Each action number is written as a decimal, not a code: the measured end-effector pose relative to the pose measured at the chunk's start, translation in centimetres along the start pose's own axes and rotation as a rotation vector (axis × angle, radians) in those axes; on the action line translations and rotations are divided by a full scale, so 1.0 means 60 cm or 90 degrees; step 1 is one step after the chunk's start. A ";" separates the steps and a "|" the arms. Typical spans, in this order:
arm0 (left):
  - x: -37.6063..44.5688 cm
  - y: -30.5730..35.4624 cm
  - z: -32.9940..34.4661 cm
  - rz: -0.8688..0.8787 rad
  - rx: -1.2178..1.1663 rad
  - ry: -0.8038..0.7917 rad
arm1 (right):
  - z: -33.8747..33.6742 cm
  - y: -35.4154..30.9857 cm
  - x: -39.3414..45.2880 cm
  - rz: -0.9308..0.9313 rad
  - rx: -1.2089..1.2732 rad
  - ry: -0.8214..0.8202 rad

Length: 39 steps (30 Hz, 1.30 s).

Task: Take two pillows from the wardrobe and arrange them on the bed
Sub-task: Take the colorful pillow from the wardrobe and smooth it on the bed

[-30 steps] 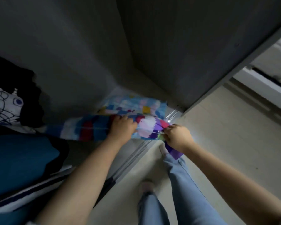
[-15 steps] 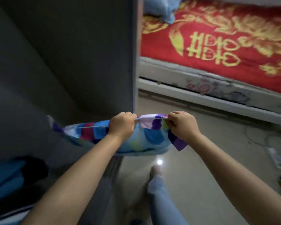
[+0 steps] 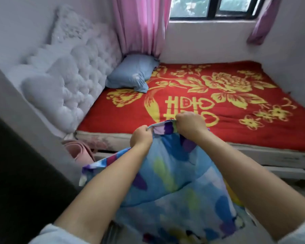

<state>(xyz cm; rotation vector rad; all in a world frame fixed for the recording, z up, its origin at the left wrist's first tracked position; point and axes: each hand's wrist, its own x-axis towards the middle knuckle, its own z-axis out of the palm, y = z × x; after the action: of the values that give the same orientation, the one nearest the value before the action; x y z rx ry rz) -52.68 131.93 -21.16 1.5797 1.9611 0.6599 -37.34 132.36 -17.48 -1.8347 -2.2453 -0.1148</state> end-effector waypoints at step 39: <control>1.063 -0.206 -0.037 0.055 0.610 -0.170 | 0.606 -0.029 0.945 0.020 0.086 -0.417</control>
<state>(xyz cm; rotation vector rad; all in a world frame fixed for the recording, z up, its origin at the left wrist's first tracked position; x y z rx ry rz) -74.16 191.90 -34.16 2.1262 2.1095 -0.5582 -54.34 193.77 -39.30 -2.0347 -2.5278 0.7255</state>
